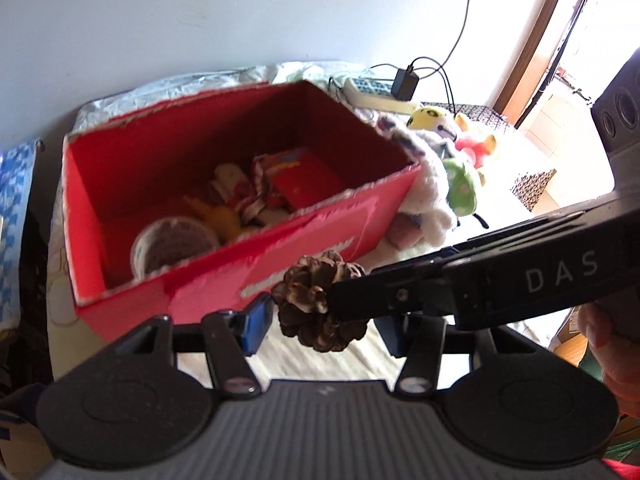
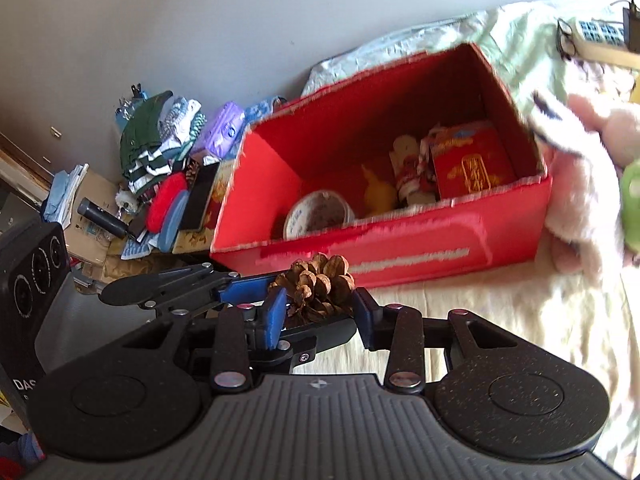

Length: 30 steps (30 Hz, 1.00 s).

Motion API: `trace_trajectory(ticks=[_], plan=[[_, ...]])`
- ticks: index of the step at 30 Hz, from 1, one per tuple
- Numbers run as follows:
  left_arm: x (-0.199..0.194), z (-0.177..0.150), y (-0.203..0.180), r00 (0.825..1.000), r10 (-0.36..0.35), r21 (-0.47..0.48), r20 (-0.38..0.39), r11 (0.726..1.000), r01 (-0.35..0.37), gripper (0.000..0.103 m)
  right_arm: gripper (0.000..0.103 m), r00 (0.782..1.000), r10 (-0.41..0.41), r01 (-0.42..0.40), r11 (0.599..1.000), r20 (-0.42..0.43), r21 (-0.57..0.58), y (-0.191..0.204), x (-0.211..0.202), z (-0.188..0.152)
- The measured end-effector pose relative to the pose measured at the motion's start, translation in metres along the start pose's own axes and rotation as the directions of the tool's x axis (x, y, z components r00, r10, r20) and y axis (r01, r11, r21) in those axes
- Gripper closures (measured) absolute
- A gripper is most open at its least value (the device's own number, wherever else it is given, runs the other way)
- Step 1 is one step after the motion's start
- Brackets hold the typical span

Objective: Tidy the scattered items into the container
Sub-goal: 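Carry the pine cone over the red box and lower it inside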

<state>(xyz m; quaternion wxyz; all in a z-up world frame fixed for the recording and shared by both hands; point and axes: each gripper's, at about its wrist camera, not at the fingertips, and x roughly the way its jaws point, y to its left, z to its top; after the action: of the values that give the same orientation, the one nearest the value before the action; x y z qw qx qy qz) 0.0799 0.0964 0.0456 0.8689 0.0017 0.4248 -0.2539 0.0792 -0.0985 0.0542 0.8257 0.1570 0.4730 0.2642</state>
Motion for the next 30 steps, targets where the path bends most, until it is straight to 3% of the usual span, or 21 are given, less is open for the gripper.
trace_trajectory(ticks=[4, 12, 16, 22, 30], plan=[[0.010, 0.048, -0.001, 0.998, 0.047, 0.003, 0.030, 0.999, -0.047, 0.048, 0.063, 0.999, 0.022, -0.019, 0.997, 0.029, -0.072, -0.008, 0.004, 0.045], [0.056, 0.110, 0.041, 0.986, 0.166, -0.065, -0.030, 0.984, -0.168, 0.048, 0.063, 0.992, 0.094, -0.101, 0.992, -0.082, -0.077, -0.029, 0.062, 0.119], [0.080, 0.119, 0.065, 0.971, 0.220, -0.095, -0.094, 0.969, -0.229, 0.048, 0.071, 0.982, 0.122, -0.136, 0.986, -0.143, -0.094, -0.028, 0.097, 0.134], [0.111, 0.114, 0.097, 0.938, 0.289, -0.127, -0.194, 0.940, -0.316, 0.048, 0.071, 0.965, 0.138, -0.162, 0.982, -0.224, -0.096, -0.029, 0.144, 0.139], [0.136, 0.112, 0.132, 0.892, 0.349, -0.091, -0.285, 0.917, -0.388, 0.048, 0.071, 0.943, 0.154, -0.174, 0.984, -0.296, -0.044, -0.028, 0.190, 0.145]])
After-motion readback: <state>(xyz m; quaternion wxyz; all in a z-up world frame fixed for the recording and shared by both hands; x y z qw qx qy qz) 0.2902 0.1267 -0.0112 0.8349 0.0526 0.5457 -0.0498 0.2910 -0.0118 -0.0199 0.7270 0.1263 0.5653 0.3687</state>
